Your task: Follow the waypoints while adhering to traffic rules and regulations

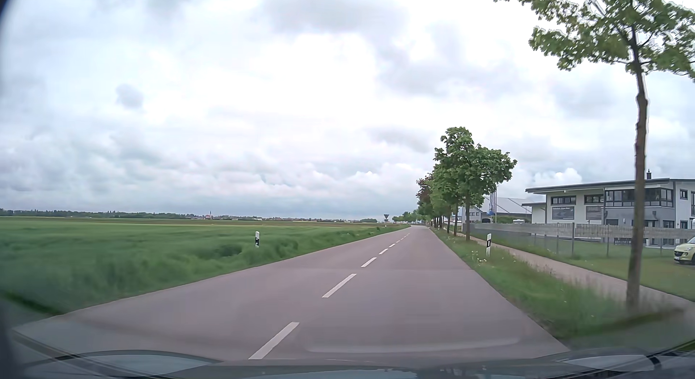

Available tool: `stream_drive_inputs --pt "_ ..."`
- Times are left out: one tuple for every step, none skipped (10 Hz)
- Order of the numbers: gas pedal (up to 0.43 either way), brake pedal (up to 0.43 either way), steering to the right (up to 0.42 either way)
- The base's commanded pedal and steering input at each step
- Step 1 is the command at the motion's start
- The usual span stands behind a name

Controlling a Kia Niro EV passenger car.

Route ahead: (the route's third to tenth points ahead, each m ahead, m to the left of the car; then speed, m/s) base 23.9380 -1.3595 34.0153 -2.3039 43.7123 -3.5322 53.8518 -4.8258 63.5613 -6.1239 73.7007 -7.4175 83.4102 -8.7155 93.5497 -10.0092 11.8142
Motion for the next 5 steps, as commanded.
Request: stream_drive_inputs --pt "0.331 0.012 0.049" --pt "0.331 0.012 0.046" --pt "0.331 0.012 0.045" --pt "0.339 0.012 0.044" --pt "0.339 0.012 0.041"
